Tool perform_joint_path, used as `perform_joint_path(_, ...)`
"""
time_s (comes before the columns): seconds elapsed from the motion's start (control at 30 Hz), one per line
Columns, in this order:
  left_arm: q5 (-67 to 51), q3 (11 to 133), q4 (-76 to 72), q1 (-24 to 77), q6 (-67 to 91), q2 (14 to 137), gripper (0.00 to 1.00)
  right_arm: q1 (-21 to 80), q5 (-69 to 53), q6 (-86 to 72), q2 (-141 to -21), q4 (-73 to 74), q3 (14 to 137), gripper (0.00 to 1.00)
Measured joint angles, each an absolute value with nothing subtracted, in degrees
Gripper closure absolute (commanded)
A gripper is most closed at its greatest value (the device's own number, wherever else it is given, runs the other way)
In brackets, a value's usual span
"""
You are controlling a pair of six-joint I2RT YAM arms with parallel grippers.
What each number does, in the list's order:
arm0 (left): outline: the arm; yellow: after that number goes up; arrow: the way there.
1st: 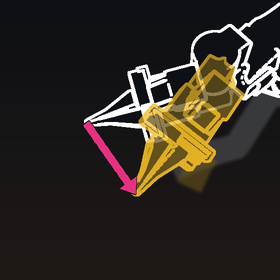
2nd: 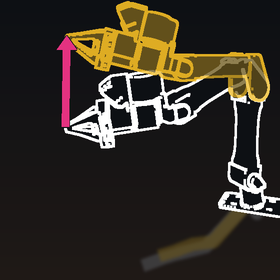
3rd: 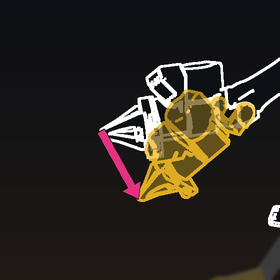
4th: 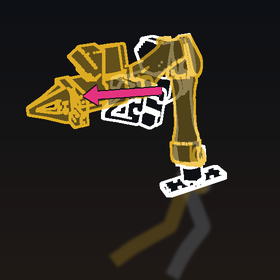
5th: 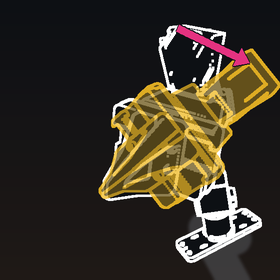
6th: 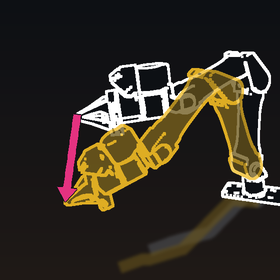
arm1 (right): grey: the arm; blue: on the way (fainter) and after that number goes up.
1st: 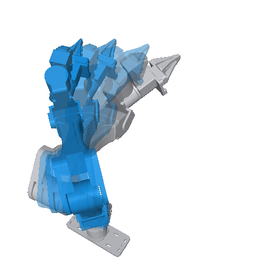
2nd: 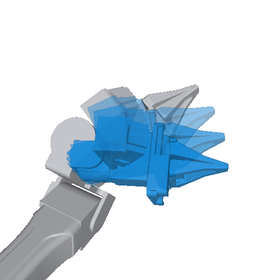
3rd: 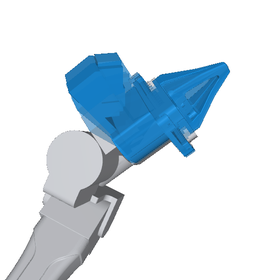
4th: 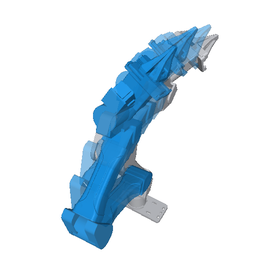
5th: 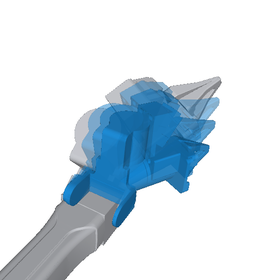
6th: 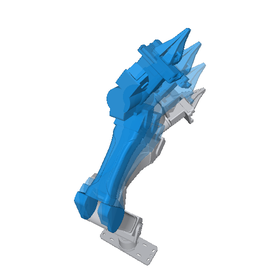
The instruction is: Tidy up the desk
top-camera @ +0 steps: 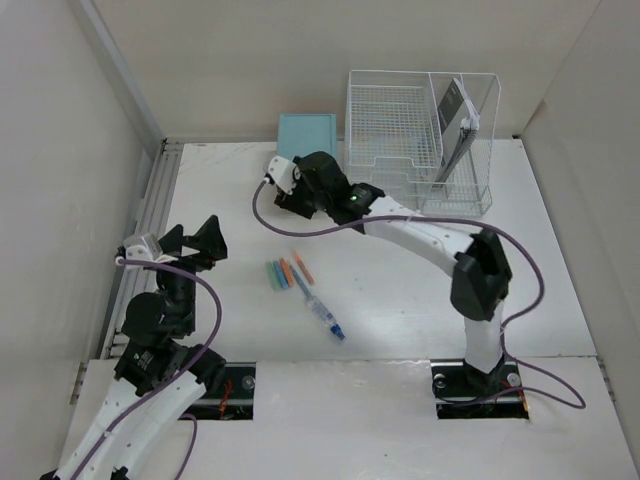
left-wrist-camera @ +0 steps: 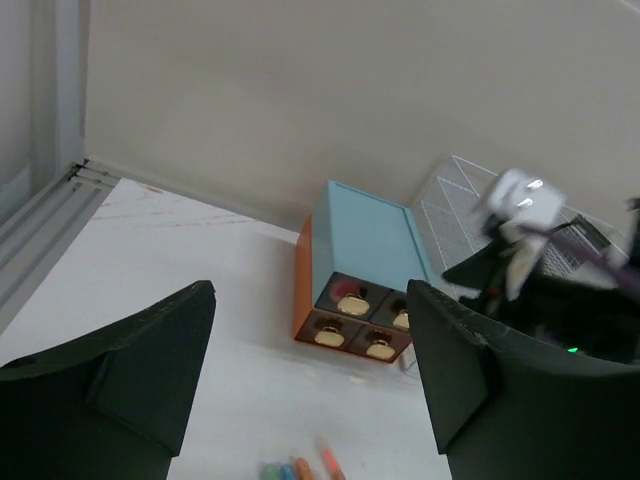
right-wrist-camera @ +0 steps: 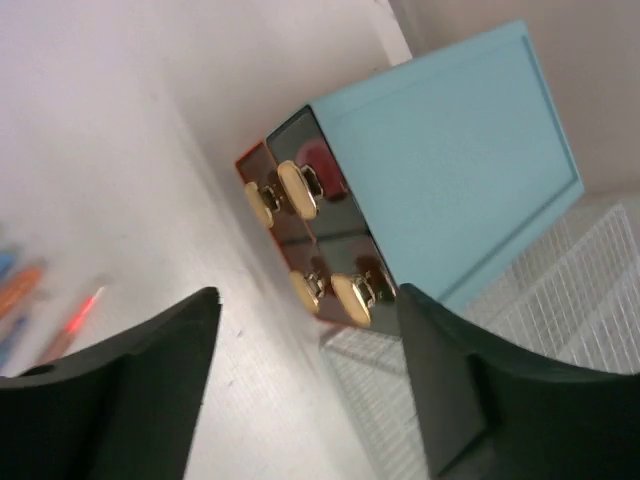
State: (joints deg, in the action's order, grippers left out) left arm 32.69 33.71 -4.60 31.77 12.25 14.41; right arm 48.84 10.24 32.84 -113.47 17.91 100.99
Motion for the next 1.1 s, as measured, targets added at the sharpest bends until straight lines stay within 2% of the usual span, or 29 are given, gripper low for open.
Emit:
perform_joint_path(0.03,31.8,33.5,-4.7,31.8,12.1,14.6,0.33,48.8,9.2,32.3,-111.0,17.4,99.9,0.1)
perform_joint_path(0.07,31.1,33.5,-4.8,31.8,12.0,15.0,0.38,48.9,8.6,31.2,-108.2,17.5,98.8,0.08)
perform_joint_path(0.1,30.2,33.4,-4.9,31.8,12.0,15.7,0.48,48.9,7.7,30.3,-105.1,17.6,97.6,0.08)
perform_joint_path(0.17,28.3,33.4,-5.3,31.8,12.0,18.2,0.57,48.4,6.0,27.9,-101.8,17.4,97.1,0.09)
perform_joint_path(0.27,25.0,33.5,-5.3,31.8,11.9,23.7,0.66,47.2,4.4,23.2,-100.9,17.6,98.1,0.31)
perform_joint_path(0.3,23.7,33.6,-5.3,31.8,11.8,26.0,0.66,46.6,4.2,21.7,-101.5,17.8,98.4,0.42)
perform_joint_path(0.4,20.0,34.0,-4.9,31.8,11.7,32.9,0.68,44.7,4.3,18.9,-103.6,19.2,98.4,0.58)
perform_joint_path(0.43,18.9,34.2,-4.9,31.8,11.8,34.8,0.66,44.1,4.8,18.1,-103.9,19.3,97.7,0.67)
perform_joint_path(0.5,16.8,34.4,-4.8,31.6,11.9,38.7,0.66,42.9,7.2,16.9,-103.3,18.7,95.5,0.78)
perform_joint_path(0.53,15.5,34.7,-4.5,31.4,12.1,40.8,0.68,42.5,9.1,16.3,-102.6,18.0,94.0,0.88)
perform_joint_path(0.6,13.2,36.1,-4.2,30.7,12.7,45.1,0.74,41.6,13.8,14.5,-100.6,17.2,91.9,0.93)
perform_joint_path(0.63,12.0,37.2,-4.1,30.3,13.0,47.4,0.76,41.0,16.1,13.7,-99.4,17.0,91.4,0.93)
perform_joint_path(0.67,10.9,38.5,-4.2,30.1,13.4,49.8,0.85,40.5,17.5,13.1,-98.2,16.5,91.2,0.95)
perform_joint_path(0.73,8.9,40.6,-5.0,29.6,14.2,54.4,0.9,38.4,19.2,11.6,-94.0,15.0,90.9,0.95)
perform_joint_path(0.77,8.0,41.5,-5.3,29.6,14.4,56.2,0.9,37.9,19.2,11.3,-93.2,14.7,90.9,0.92)
perform_joint_path(0.8,7.1,42.6,-5.7,29.5,14.8,58.5,0.91,36.5,19.0,10.8,-91.2,13.9,90.7,0.84)
perform_joint_path(0.87,5.7,44.8,-6.8,29.6,15.6,63.6,0.91,33.8,18.2,10.1,-87.4,12.3,89.8,0.54)
perform_joint_path(0.9,5.1,45.8,-7.5,29.7,15.8,65.9,0.91,32.4,17.6,9.7,-85.6,11.6,89.3,0.35)
perform_joint_path(0.93,4.8,46.8,-7.9,29.7,16.0,68.0,0.94,31.0,17.1,9.3,-84.0,11.0,88.9,0.26)
perform_joint_path(1.0,4.6,48.8,-8.1,30.0,16.4,71.9,0.94,28.9,15.3,9.5,-81.6,9.7,87.9,0.14)
perform_joint_path(1.1,4.6,52.0,-8.8,30.5,16.8,77.5,0.94,27.4,12.3,9.6,-79.4,8.6,85.8,0.14)
